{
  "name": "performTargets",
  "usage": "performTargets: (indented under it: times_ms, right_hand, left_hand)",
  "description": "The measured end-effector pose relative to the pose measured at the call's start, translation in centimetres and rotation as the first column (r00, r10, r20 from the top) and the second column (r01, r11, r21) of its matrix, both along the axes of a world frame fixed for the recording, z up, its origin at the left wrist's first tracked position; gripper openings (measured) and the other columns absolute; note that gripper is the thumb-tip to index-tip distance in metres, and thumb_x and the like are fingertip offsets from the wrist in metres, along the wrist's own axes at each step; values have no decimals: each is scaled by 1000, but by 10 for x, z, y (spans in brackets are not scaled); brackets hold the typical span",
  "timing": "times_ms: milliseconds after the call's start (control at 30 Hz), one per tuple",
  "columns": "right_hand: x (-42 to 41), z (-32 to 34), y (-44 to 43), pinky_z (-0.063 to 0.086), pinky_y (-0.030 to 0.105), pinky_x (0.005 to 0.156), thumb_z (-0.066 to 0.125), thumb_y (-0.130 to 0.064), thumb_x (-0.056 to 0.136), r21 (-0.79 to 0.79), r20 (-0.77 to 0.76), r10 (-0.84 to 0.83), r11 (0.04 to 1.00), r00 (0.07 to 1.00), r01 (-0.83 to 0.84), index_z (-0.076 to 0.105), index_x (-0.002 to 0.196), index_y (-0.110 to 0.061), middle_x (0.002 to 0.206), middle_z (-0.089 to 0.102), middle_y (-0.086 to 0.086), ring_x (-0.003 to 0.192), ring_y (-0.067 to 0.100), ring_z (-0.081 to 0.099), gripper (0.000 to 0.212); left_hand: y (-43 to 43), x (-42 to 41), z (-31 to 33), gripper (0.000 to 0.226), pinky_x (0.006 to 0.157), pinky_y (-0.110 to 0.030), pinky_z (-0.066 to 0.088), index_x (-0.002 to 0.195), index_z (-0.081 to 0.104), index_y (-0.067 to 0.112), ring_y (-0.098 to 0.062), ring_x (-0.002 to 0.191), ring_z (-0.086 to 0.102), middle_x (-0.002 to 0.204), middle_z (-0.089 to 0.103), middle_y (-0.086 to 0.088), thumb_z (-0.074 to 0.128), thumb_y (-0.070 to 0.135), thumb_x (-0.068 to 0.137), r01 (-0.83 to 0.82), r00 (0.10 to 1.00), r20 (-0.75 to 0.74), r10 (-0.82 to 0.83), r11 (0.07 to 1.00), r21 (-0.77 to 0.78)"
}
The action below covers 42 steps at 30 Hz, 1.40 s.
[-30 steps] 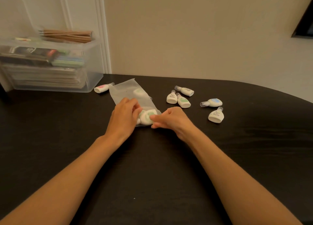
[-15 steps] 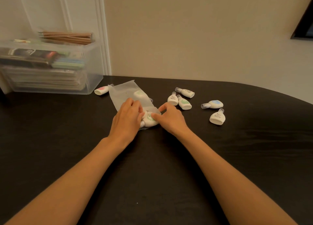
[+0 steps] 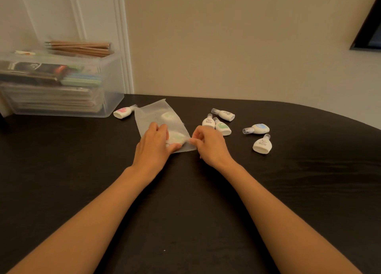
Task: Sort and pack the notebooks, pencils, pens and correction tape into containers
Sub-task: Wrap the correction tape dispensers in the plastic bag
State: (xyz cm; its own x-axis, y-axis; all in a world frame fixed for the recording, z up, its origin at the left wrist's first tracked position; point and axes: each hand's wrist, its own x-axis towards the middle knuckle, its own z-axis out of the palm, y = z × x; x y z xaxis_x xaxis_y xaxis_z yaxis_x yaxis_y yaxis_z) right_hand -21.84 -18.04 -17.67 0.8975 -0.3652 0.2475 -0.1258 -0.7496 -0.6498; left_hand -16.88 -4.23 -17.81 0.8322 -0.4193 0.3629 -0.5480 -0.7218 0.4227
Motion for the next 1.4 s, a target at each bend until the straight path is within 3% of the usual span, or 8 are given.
performTargets:
  times_ms: [200,367,633,800,967,1167,1300,1400]
  right_hand:
    - [0,-9,-15,44,30,85,55,-13,91,-139,-25,-9,990,1000,5,59,87,-10,118,46,0,101,18,51,6]
    - [3,-9,-15,34,30,100,56,-9,88,29,-54,95,995,994,-93,55,75,-12,142,45,-1,130,17,41,13]
    - [7,0,-14,35,16,88,47,-3,88,134,135,27,990,990,-45,61,97,-5,134,50,5,129,15,39,17]
    - [32,-10,-31,27,35,110,39,-8,97,-259,36,-152,953,988,156,40,140,-15,150,32,8,141,22,21,44]
    - [52,-16,-39,37,39,100,47,-26,97,-421,-51,-262,881,964,217,46,132,-17,136,45,14,127,30,38,37]
    - [47,-13,-34,40,35,86,47,-13,94,-449,25,-274,856,962,255,38,129,-11,124,49,17,110,31,47,36]
    - [35,-6,-33,45,33,71,47,-15,94,26,136,-246,969,960,245,46,115,-10,106,56,10,86,21,55,22]
    - [20,1,-33,47,24,55,55,-13,91,629,129,-243,769,961,110,51,108,-12,102,60,11,65,14,58,18]
  left_hand:
    - [-2,6,1,27,70,-27,41,111,45,12,-19,91,46,119,37,-8,58,22,90,-70,995,75,66,996,54]
    - [0,11,3,29,75,-28,39,119,50,15,-25,104,51,126,39,-6,56,10,90,-44,999,-3,44,996,75]
    - [-7,19,3,30,68,-29,36,116,43,9,-22,89,42,121,35,-11,54,16,89,-177,984,1,177,983,44]
    - [-7,36,-6,38,89,-35,38,126,46,14,-28,114,43,131,39,-9,50,29,91,-63,998,29,58,979,196]
    - [-3,37,-5,24,80,-34,42,115,58,11,-27,102,49,121,45,-9,45,11,94,-36,997,69,25,986,161]
    - [-3,35,-7,18,80,-34,46,108,58,4,-25,93,51,117,41,-8,52,10,93,-17,1000,1,17,999,-41]
    - [-6,30,-6,17,78,-30,43,106,58,5,-21,88,47,115,41,-9,48,3,93,-14,1000,-24,12,995,-96]
    - [-8,25,-6,26,80,-26,39,117,56,8,-24,100,50,122,41,-8,50,4,92,-9,998,-58,1,990,-142]
